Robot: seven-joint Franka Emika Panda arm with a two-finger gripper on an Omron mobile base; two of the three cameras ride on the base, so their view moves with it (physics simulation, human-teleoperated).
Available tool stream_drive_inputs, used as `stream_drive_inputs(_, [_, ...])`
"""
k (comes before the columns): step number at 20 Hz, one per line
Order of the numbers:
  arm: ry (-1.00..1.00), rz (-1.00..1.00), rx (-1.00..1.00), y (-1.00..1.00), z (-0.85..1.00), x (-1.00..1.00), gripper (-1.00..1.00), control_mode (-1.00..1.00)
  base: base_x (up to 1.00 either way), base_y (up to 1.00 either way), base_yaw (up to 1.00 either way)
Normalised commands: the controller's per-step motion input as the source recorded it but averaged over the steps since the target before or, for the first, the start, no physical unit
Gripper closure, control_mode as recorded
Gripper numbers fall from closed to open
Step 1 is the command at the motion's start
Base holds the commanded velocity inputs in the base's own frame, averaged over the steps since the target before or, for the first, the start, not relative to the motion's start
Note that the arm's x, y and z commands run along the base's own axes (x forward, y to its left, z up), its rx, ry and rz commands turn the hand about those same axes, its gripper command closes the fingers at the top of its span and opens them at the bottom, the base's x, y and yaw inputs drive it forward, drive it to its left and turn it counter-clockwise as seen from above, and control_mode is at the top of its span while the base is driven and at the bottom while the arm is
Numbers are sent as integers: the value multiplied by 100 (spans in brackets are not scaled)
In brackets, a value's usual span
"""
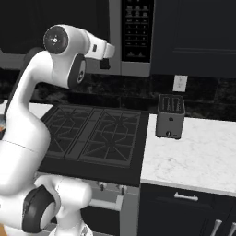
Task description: Open the microwave, place the bowl with waffle inside the microwave, then close the microwave door and turn it on.
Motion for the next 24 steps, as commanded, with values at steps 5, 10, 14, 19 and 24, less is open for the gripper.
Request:
stream_drive_inputs(5, [0, 0, 0, 0, 0, 49, -100, -100, 0, 0, 0])
stream_drive_inputs(10, [0, 0, 0, 0, -3, 47, -100, -100, 0, 0, 0])
stream_drive_inputs(14, [-1, 2, 0, 0, -8, 39, -100, -100, 0, 0, 0])
stream_drive_inputs(19, [-1, 3, 0, -3, -6, 37, -100, -100, 0, 0, 0])
stream_drive_inputs(24, [0, 5, 0, -8, -4, 38, -100, -100, 0, 0, 0])
